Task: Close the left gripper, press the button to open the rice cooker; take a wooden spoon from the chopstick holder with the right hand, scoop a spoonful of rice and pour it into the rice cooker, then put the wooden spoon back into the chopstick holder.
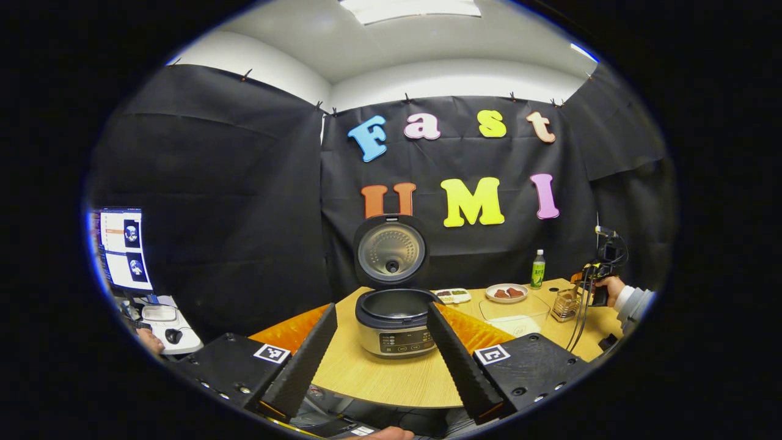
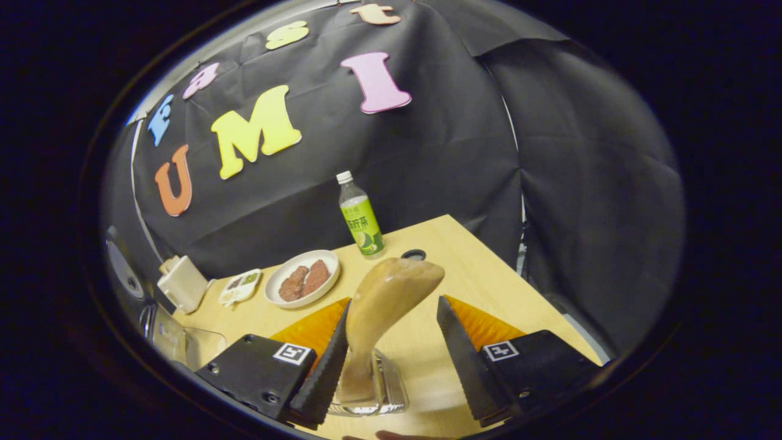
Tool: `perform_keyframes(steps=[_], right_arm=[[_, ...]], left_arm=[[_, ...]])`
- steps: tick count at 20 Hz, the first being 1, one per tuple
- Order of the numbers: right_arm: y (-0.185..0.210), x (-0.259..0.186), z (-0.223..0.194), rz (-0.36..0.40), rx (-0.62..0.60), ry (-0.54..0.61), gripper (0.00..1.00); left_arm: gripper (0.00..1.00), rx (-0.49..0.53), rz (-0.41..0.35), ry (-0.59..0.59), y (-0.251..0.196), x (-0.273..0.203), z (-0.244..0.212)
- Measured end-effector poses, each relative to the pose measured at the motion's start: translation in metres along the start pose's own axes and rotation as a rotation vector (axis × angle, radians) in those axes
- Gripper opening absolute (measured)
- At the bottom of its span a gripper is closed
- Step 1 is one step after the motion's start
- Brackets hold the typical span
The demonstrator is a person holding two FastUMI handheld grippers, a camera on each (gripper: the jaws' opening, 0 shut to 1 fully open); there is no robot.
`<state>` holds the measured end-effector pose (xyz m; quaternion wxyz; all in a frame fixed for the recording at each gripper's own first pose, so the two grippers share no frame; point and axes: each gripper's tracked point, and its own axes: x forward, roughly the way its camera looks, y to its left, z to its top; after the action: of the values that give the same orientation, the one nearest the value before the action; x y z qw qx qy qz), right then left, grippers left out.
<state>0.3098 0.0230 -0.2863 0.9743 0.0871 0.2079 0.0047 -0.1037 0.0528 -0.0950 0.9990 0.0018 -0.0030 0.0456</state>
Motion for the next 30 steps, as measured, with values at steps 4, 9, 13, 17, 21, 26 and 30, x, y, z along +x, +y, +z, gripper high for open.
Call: perform_keyframes(steps=[4, 9, 13, 17, 21, 26, 30], right_arm=[[0.026, -0.007, -0.008, 0.104, 0.019, 0.045, 0.62], [0.050, -0.043, 0.014, 0.111, -0.193, -0.079, 0.19], [0.080, -0.076, 0.052, 0.091, -0.296, -0.187, 0.14], [0.109, -0.102, 0.072, 0.094, -0.373, -0.224, 0.12], [0.150, -0.124, 0.073, 0.150, -0.375, -0.228, 0.12], [0.211, -0.146, 0.058, 0.224, -0.332, -0.214, 0.12], [0.254, -0.151, 0.032, 0.257, -0.336, -0.226, 0.12]], left_arm=[[0.94, -0.003, -0.029, 0.019, -0.008, 0.002, -0.005], [0.93, 0.010, -0.043, 0.003, -0.013, -0.005, 0.006], [0.94, 0.005, -0.051, -0.017, -0.011, -0.013, 0.011], [0.93, -0.012, -0.057, -0.024, -0.008, -0.016, 0.014], [0.94, -0.017, -0.059, -0.017, -0.003, -0.018, 0.012], [0.93, -0.023, -0.047, -0.005, 0.006, -0.019, 0.006], [0.93, -0.019, -0.027, 0.002, 0.014, -0.018, 0.002]])
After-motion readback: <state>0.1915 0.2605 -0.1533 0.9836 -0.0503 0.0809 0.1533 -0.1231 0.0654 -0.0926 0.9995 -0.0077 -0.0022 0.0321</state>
